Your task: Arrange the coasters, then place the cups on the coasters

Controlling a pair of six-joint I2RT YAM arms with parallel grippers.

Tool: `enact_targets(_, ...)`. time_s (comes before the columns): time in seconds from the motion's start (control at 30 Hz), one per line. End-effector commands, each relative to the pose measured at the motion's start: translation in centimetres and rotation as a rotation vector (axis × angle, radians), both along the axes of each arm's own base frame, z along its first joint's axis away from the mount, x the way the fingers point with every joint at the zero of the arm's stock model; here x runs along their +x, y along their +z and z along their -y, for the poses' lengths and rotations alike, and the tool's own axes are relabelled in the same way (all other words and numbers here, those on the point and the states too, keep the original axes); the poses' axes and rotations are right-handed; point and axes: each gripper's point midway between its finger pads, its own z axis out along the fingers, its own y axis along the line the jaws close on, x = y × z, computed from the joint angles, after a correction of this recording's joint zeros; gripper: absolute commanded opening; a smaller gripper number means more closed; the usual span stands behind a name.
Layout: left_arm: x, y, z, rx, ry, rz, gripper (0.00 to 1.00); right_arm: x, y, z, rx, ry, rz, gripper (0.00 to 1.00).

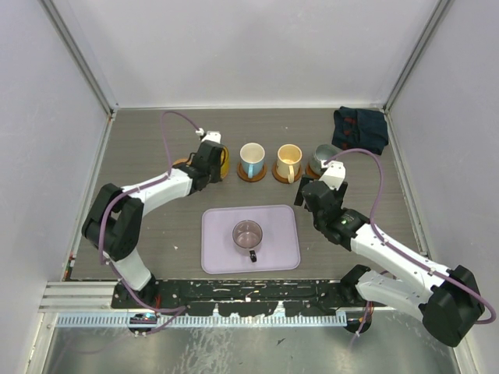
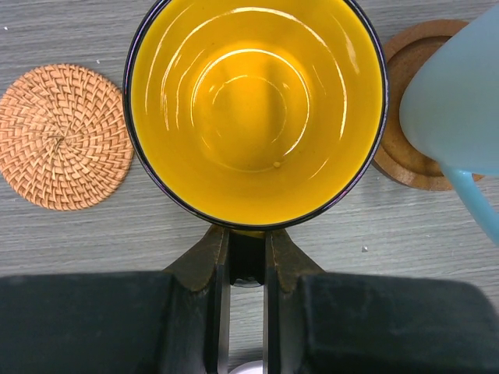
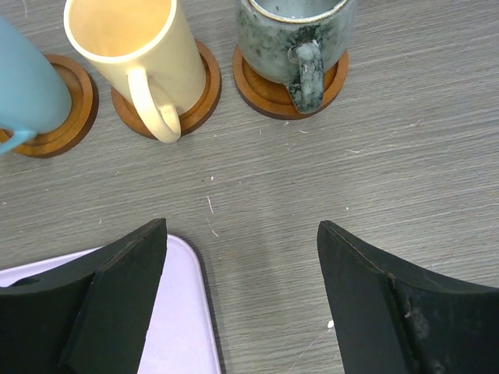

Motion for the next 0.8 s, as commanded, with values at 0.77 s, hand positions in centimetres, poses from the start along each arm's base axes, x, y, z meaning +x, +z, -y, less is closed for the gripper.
enact_targets(0.77, 2.9, 4.7, -0.5, -0.073, 0.083, 0.184, 0.00, 0.5, 1.4, -0.6, 0.046, 0.007, 0.033, 0.82)
